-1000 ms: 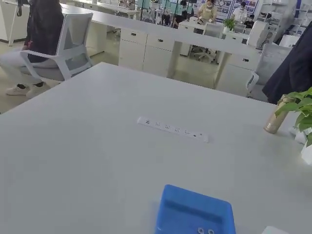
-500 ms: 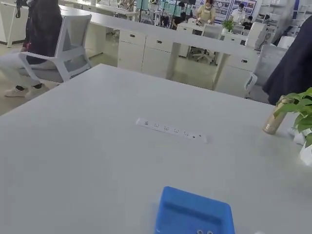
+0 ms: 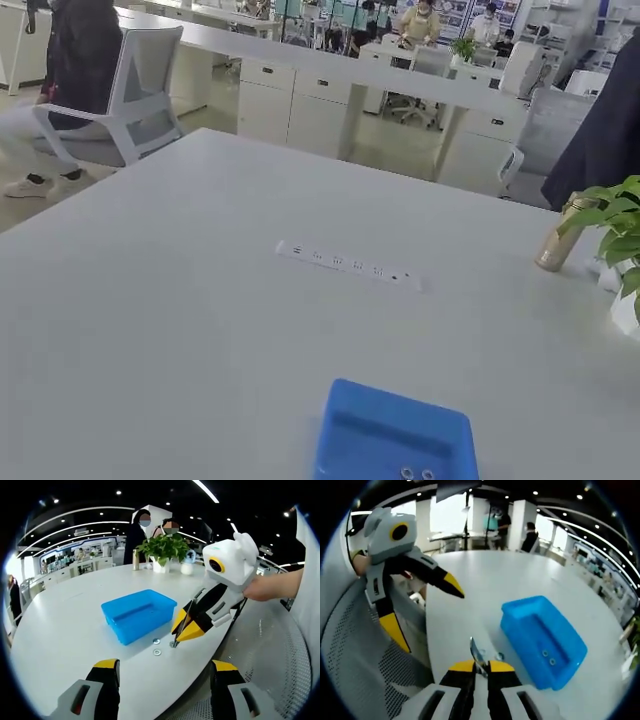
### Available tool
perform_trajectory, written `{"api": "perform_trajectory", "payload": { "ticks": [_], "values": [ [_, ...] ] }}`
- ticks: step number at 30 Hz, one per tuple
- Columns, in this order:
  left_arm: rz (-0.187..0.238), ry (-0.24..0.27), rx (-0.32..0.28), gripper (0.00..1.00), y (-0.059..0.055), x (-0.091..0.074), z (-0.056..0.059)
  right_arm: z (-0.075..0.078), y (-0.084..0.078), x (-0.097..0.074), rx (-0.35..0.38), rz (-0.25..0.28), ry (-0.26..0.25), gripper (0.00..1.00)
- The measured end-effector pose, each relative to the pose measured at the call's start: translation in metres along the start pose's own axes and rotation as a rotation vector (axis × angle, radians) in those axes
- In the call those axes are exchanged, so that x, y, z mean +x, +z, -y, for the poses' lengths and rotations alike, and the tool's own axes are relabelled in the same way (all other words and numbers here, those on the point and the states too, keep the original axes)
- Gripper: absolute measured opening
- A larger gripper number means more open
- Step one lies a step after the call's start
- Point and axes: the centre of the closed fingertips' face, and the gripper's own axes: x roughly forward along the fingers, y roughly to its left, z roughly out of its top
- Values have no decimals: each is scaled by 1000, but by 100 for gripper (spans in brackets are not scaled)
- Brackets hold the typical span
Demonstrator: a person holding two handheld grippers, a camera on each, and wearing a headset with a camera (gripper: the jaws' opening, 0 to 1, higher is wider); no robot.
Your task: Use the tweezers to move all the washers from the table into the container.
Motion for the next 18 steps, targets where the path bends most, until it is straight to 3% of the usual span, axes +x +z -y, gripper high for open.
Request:
{"api": "perform_trajectory", "payload": {
  "ticks": [10, 18],
  "values": [
    [1, 6, -2, 74, 0, 0, -1, -7, -3, -6, -57, -12, -28, 4],
    [2, 1, -1, 73, 0, 0, 0, 7, 17, -28, -36, 53, -79, 4]
  ]
}}
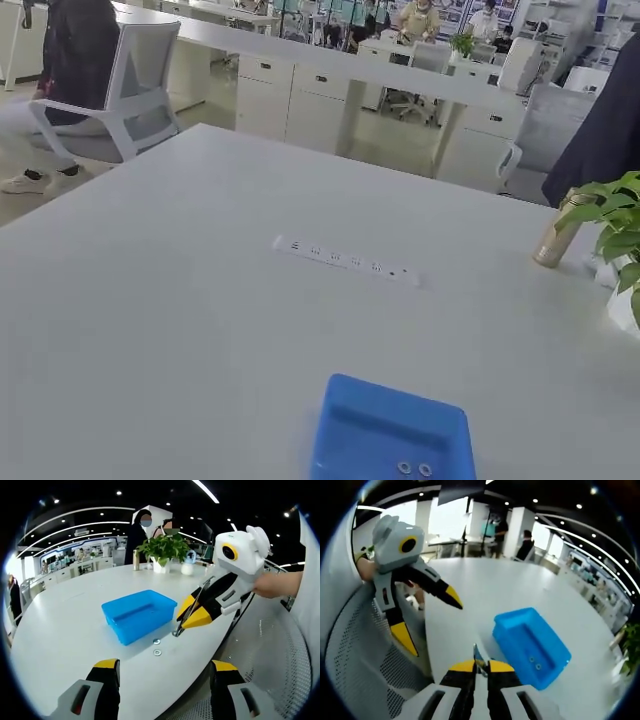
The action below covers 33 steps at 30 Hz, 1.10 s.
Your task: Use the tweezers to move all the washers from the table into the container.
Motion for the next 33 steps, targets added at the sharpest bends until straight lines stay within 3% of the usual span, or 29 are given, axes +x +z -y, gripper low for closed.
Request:
{"api": "perform_trajectory", "payload": {
  "ticks": [8, 21, 27, 33],
  "values": [
    [3, 0, 1, 73, 1, 0, 0, 26, 35, -18, 55, 87, -52, 4],
    [6, 2, 2, 73, 1, 0, -1, 71, 61, -14, 157, 175, -65, 4],
    [6, 2, 0, 73, 1, 0, -1, 93, 75, -9, 151, 179, -59, 4],
    [6, 5, -3, 73, 1, 0, -1, 104, 73, 2, 138, 136, -47, 4]
  ]
}}
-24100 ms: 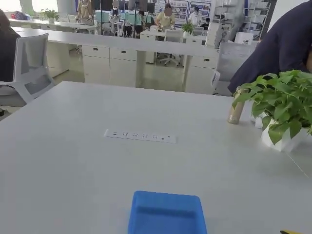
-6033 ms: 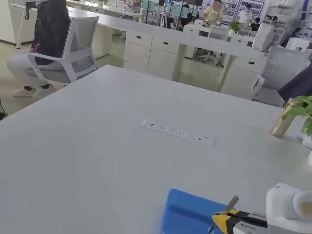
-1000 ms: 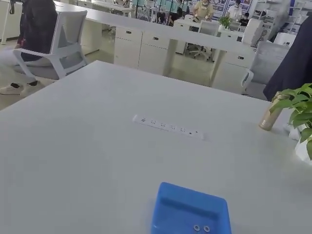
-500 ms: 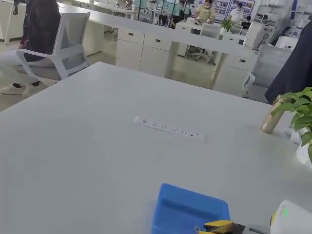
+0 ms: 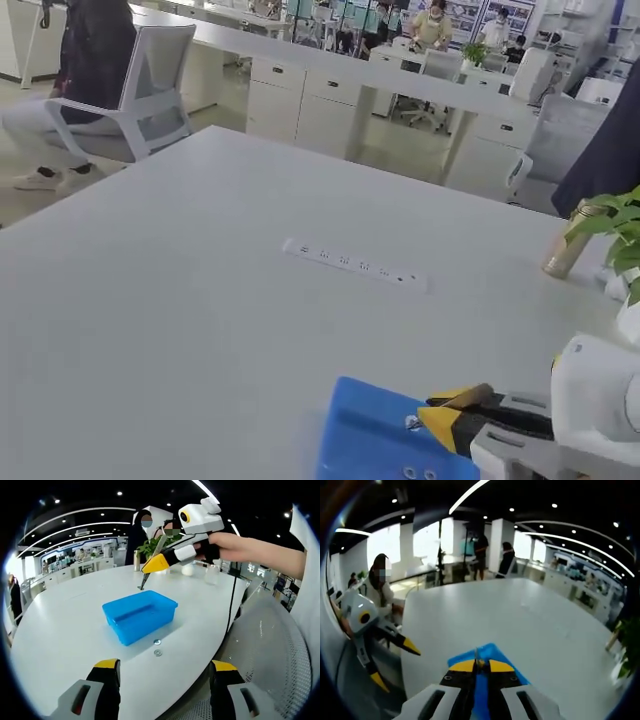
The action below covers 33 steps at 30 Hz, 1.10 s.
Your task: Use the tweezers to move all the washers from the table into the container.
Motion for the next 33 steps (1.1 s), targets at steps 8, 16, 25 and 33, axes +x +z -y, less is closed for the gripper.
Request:
{"api": "perform_trajectory", "payload": {
  "ticks": [8, 16, 25, 33],
  "values": [
    [-10, -4, 1, 72, -1, 0, 1, 4, -14, 14, 60, -66, 32, 4],
    [-20, -13, 5, 72, -2, 0, 3, 5, -36, 29, 91, -179, 94, 4],
    [-22, -11, 6, 72, -3, 0, 2, 3, -56, 52, 123, -296, 163, 4],
    [-20, -5, 1, 71, -3, 0, 1, 6, -59, 61, 124, -325, 185, 4]
  ]
}}
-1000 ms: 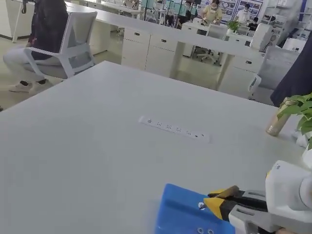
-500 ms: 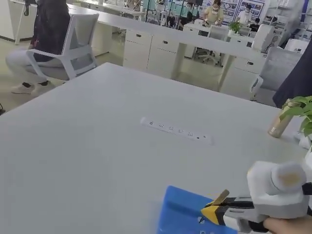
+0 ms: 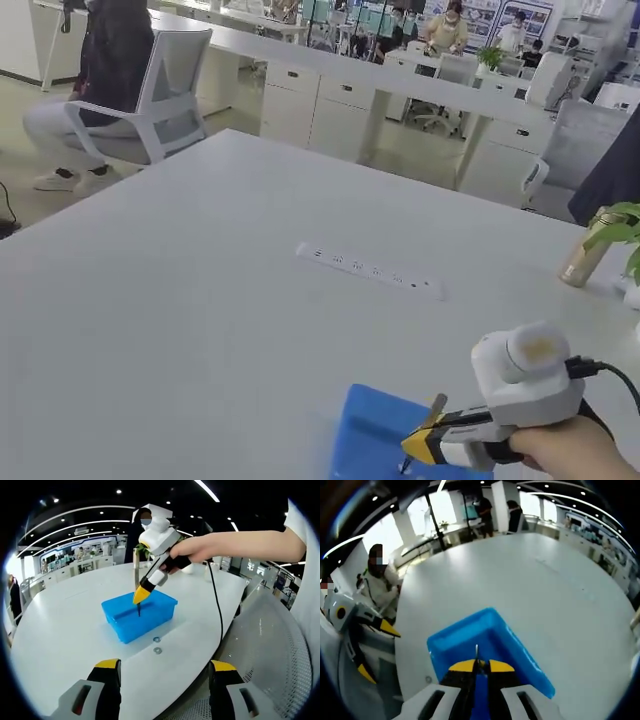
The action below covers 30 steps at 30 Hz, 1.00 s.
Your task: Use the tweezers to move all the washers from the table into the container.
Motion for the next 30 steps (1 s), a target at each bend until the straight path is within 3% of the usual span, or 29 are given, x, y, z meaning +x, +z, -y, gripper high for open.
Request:
{"api": "perform_trajectory", "payload": {
  "ticks": [20, 30],
  "values": [
    [-5, -4, 4, 70, 0, 0, 1, 3, -6, 4, 10, -23, 14, 4],
    [-7, -2, 6, 70, -1, 1, 1, -2, -14, -6, 0, -20, 7, 4]
  ]
}}
